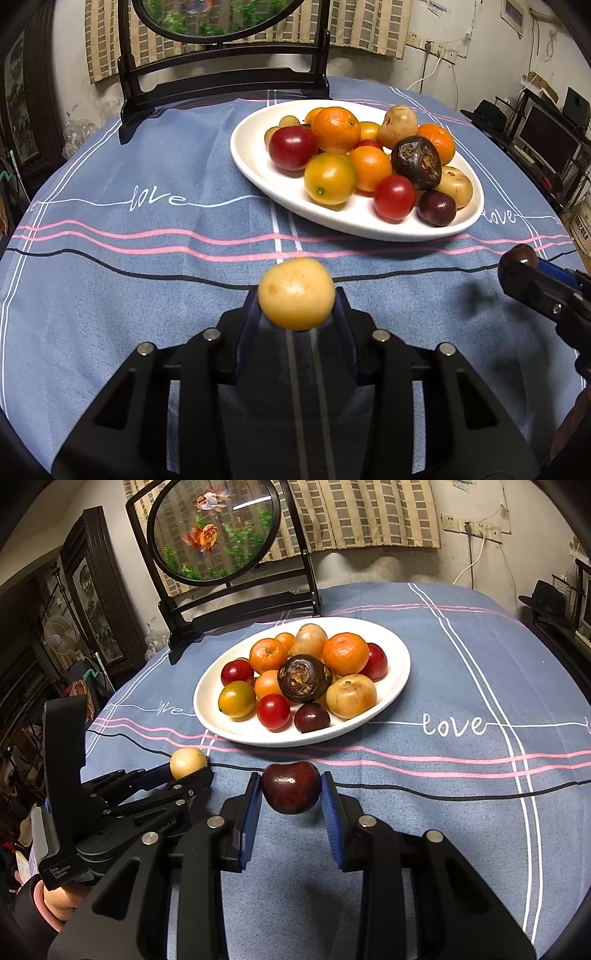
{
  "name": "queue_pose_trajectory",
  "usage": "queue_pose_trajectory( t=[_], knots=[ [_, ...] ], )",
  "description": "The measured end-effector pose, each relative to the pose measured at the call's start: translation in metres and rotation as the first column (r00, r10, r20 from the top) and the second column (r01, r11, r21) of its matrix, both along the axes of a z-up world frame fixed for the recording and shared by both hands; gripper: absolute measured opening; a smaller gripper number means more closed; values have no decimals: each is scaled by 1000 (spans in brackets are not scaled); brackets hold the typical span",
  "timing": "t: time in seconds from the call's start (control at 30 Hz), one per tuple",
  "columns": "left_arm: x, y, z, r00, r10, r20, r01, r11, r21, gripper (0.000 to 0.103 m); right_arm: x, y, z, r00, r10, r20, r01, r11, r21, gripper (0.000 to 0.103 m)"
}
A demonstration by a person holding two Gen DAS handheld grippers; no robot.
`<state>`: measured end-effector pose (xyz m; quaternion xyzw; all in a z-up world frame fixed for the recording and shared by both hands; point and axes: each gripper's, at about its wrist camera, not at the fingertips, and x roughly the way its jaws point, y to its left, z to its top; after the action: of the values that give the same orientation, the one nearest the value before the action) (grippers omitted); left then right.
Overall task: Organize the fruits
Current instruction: 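Grasp a dark red plum with the right tool while the left tool grasps a pale round fruit, then carry the dark plum and pale fruit over the white plate and open both tools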
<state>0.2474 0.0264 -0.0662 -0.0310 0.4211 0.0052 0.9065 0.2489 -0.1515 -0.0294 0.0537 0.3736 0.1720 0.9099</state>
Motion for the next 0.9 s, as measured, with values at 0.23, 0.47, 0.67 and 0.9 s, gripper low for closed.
queue_pose_trajectory(
  t=[0.23, 0.47, 0.67, 0.9],
  knots=[
    [-7, -2, 2, 1000, -3, 13, 3, 1000, 2, 40, 0, 2, -3, 1000, -3, 0, 3, 1000, -15, 33],
    [-25, -4, 11, 999, 2, 49, -2, 1000, 4, 40, -7, 9, -9, 1000, 11, -7, -11, 999, -33, 33],
    [-47, -7, 20, 996, -4, 89, 3, 1000, 6, 40, -29, 15, -11, 999, 42, 13, -41, 999, -27, 33],
    [-77, -9, 27, 992, -14, 123, 16, 1000, -17, 40, -56, 18, -8, 996, 72, 54, -73, 997, 4, 33]
  ],
)
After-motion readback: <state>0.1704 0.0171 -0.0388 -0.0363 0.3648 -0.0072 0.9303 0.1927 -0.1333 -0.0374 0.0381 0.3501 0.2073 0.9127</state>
